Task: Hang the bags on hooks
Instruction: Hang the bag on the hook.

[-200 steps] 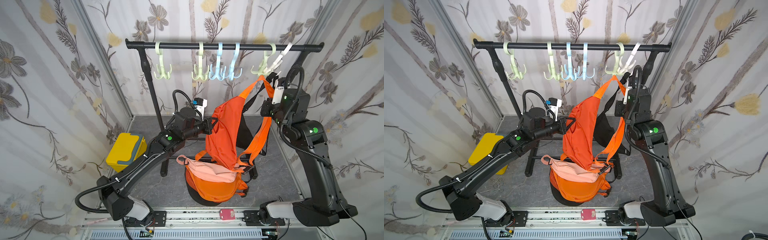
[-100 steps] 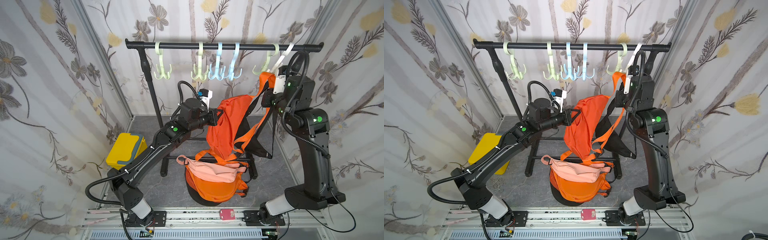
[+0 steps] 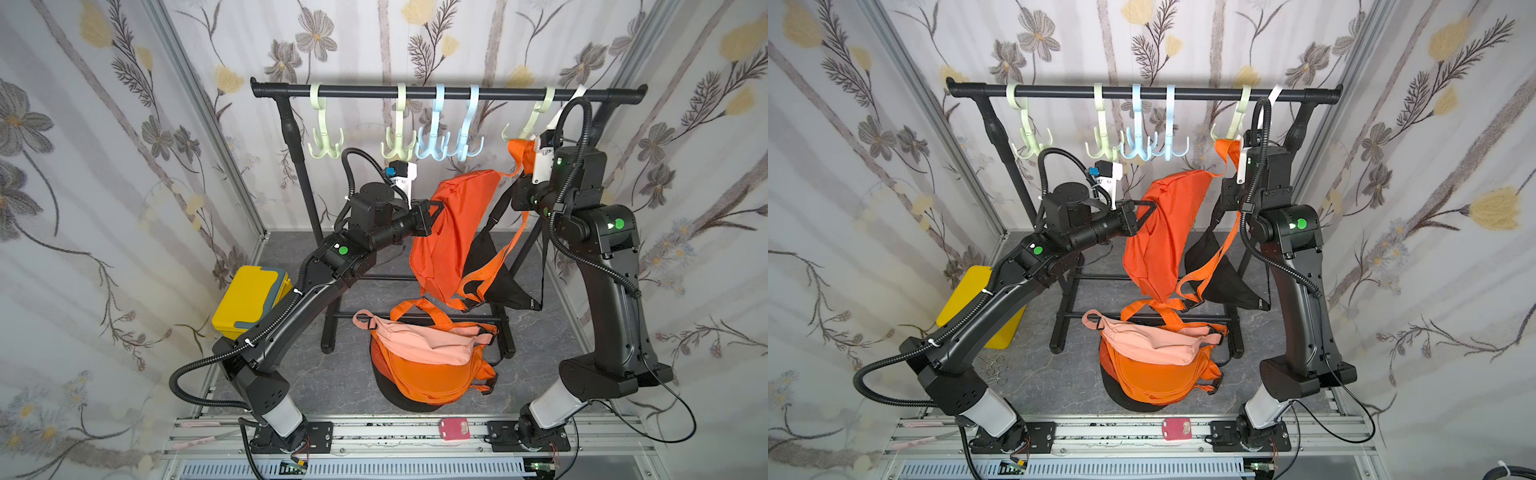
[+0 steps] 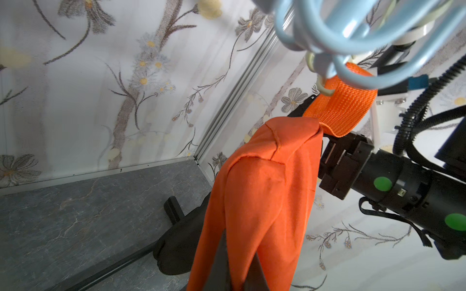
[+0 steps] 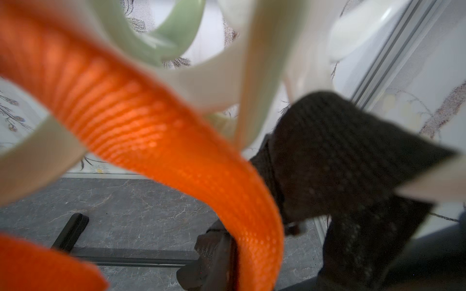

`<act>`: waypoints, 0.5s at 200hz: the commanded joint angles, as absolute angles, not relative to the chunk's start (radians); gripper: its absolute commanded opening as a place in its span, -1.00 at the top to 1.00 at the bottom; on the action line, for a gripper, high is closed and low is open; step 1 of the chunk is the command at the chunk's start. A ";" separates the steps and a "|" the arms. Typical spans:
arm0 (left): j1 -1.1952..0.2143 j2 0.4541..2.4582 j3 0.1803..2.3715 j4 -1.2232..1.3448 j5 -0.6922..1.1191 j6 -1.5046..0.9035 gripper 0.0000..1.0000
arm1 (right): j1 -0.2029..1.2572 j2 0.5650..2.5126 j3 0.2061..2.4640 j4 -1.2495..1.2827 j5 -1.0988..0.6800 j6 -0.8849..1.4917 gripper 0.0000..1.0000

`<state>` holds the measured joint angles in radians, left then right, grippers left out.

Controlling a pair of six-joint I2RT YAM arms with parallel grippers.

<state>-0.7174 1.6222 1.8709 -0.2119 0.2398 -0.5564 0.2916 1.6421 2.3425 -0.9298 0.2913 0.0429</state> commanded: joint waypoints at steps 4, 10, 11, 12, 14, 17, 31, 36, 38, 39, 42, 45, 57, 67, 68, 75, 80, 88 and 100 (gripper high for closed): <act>-0.697 1.609 1.836 -0.132 0.281 -0.623 1.00 | 0.307 1.649 2.349 -0.955 0.352 0.027 1.00; -0.695 1.612 1.827 -0.137 0.288 -0.623 1.00 | 0.308 1.649 2.346 -0.964 0.358 0.028 1.00; -0.695 1.612 1.826 -0.138 0.289 -0.623 1.00 | 0.308 1.649 2.346 -0.965 0.358 0.028 1.00; -0.695 1.612 1.824 -0.138 0.290 -0.624 1.00 | 0.308 1.649 2.346 -0.966 0.359 0.028 1.00; -0.695 1.613 1.819 -0.138 0.294 -0.623 1.00 | 0.308 1.648 2.344 -0.968 0.361 0.028 1.00; -0.695 1.612 1.811 -0.138 0.300 -0.624 1.00 | 0.308 1.647 2.343 -0.970 0.365 0.028 1.00; -0.695 1.604 1.755 -0.126 0.318 -0.627 1.00 | 0.310 1.634 2.324 -0.979 0.384 0.027 1.00; -0.695 1.597 1.731 -0.118 0.320 -0.629 1.00 | 0.309 1.624 2.308 -0.976 0.391 0.026 1.00; -0.695 1.594 1.721 -0.115 0.320 -0.630 1.00 | 0.310 1.619 2.299 -0.973 0.394 0.026 1.00; -0.695 1.593 1.717 -0.113 0.321 -0.631 1.00 | 0.310 1.616 2.295 -0.971 0.395 0.026 1.00; -0.695 1.589 1.703 -0.107 0.322 -0.631 1.00 | 0.309 1.609 2.282 -0.967 0.395 0.023 1.00; -0.695 1.583 1.687 -0.099 0.322 -0.632 1.00 | 0.309 1.603 2.267 -0.963 0.399 0.022 1.00; -0.693 1.565 1.638 -0.075 0.324 -0.638 1.00 | 0.309 1.551 2.212 -0.940 0.415 0.020 1.00; -0.692 1.558 1.613 -0.064 0.327 -0.640 1.00 | 0.307 1.522 2.163 -0.923 0.429 0.016 1.00; -0.692 1.557 1.611 -0.064 0.329 -0.640 1.00 | 0.308 1.519 2.158 -0.922 0.432 0.016 1.00; -0.692 1.556 1.598 -0.056 0.337 -0.642 1.00 | 0.305 1.499 2.129 -0.910 0.442 0.016 1.00; -0.691 1.557 1.589 -0.049 0.341 -0.645 1.00 | 0.305 1.485 2.110 -0.899 0.447 0.014 1.00; -0.690 1.562 1.581 -0.040 0.351 -0.649 1.00 | 0.301 1.463 2.081 -0.882 0.452 0.012 1.00; -0.690 1.572 1.572 -0.022 0.374 -0.655 1.00 | 0.299 1.440 2.047 -0.860 0.468 0.008 1.00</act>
